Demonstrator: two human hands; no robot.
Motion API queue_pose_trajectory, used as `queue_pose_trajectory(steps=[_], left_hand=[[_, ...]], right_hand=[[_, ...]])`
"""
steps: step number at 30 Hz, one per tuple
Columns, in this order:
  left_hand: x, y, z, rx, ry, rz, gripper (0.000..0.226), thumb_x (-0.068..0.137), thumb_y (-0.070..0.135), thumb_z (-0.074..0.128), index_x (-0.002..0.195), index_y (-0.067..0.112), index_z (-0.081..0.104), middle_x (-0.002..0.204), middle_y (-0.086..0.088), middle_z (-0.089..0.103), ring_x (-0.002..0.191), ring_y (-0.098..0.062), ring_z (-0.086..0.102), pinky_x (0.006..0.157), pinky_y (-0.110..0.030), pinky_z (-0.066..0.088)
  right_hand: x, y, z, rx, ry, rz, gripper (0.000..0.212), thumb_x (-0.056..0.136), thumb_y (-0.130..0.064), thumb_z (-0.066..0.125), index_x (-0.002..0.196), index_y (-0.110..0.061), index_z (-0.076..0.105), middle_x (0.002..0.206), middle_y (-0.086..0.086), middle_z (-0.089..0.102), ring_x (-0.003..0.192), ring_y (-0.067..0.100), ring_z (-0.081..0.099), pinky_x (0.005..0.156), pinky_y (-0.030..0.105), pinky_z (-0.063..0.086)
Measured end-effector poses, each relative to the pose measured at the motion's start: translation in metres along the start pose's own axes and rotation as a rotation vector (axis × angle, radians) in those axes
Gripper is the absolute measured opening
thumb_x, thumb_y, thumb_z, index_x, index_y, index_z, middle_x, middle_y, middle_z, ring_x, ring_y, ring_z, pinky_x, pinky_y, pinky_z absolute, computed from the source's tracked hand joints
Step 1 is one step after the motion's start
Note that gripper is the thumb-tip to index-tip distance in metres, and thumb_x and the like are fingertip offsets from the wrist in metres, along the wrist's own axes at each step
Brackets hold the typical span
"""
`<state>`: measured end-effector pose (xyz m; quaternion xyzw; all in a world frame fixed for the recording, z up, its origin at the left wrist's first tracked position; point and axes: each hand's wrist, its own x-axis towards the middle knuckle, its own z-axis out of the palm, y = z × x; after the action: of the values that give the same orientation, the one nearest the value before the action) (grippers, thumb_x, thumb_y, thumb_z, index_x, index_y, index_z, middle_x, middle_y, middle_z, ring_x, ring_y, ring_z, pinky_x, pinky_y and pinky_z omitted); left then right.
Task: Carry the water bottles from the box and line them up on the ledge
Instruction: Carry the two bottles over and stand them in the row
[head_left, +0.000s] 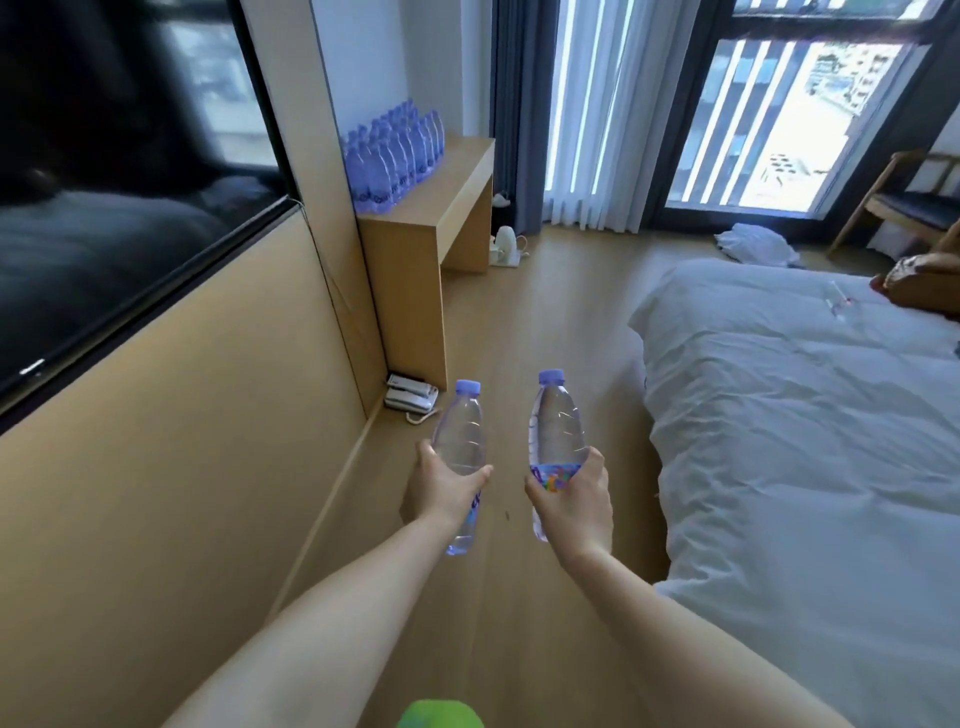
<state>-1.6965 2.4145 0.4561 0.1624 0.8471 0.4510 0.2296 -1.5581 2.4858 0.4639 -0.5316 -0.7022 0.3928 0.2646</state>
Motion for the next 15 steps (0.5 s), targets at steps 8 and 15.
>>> queue_pose_trajectory(steps=[8, 15], left_hand=[[0.165, 0.068, 0.078, 0.101, 0.05, -0.078, 0.07, 0.067, 0.047, 0.079, 0.113, 0.016, 0.037, 0.112, -0.005, 0.061, 0.099, -0.032, 0.061, 0.086, -0.042, 0.05], [0.332, 0.168, 0.13, 0.126, 0.048, -0.045, 0.066, 0.071, 0.047, 0.077, 0.112, 0.013, 0.037, 0.116, -0.01, 0.06, 0.103, -0.033, 0.06, 0.083, -0.038, 0.048]], right_hand=[[0.193, -0.027, 0.042, 0.081, 0.019, 0.008, 0.067, 0.075, -0.038, 0.073, 0.131, -0.021, 0.039, 0.118, -0.004, 0.049, 0.104, 0.02, 0.058, 0.083, 0.039, 0.052], [0.382, -0.072, 0.076, 0.093, 0.042, 0.019, 0.066, 0.072, -0.041, 0.073, 0.128, -0.024, 0.042, 0.115, -0.008, 0.05, 0.103, 0.018, 0.059, 0.08, 0.036, 0.05]])
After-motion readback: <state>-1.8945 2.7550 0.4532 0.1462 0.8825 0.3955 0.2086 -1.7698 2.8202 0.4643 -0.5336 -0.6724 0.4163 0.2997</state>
